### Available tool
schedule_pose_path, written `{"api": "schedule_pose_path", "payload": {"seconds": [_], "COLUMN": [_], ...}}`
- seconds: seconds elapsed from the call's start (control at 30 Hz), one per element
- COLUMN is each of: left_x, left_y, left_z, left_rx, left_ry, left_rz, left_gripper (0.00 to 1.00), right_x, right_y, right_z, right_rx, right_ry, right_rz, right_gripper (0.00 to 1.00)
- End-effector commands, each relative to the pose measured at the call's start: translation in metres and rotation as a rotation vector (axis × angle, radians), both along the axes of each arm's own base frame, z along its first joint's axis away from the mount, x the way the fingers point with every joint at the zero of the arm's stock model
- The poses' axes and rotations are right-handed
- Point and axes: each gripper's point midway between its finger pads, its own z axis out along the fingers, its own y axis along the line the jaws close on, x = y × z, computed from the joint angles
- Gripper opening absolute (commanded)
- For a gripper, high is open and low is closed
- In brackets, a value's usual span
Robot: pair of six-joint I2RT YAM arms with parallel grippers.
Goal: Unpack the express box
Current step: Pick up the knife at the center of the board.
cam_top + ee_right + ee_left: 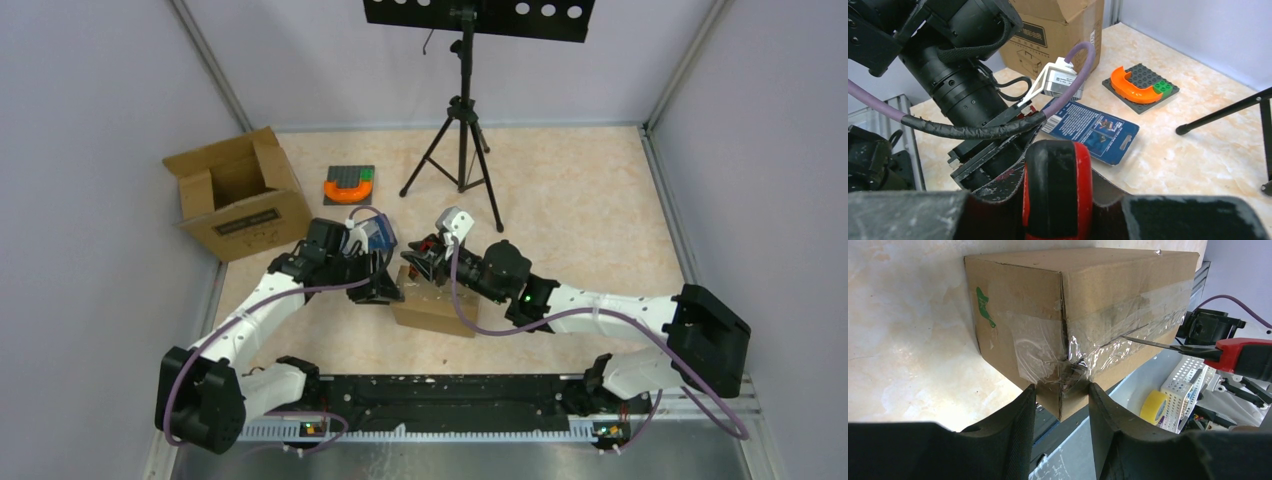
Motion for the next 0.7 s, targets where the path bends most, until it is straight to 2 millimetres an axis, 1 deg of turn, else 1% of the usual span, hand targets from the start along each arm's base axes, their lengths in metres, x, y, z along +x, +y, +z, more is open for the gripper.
{"api": "schedule_pose_path", "payload": {"seconds": [0.0,0.1,0.3,0.53,0.67], "left_x": [0.012,0.014,0.02,0.034,0.038], "left_y": [0.009,0.009,0.011,0.018,0.022], "left_z": [-0.005,-0.005,-0.009,-0.006,-0.005], "left_rx": [0.064,0.069,0.092,0.11,0.118], "left_ry": [-0.041,-0.048,-0.046,-0.057,-0.06], "left_rz": [0.019,0.02,0.033,0.07,0.075], "left_gripper": [0.46,0.46,0.45,0.45,0.44], "right_x": [0.001,-0.004,-0.01,-0.01,-0.011], "right_y": [0.003,0.003,-0.001,-0.006,-0.006], "right_z": [0.029,0.026,0.027,0.021,0.021], "right_rx": [0.049,0.043,0.058,0.052,0.052], "right_ry": [-0.091,-0.074,-0.044,-0.028,-0.022], "right_rz": [-0.011,0.011,0.025,0.009,0.009], "right_gripper": [0.0,0.0,0.0,0.0,0.0]}}
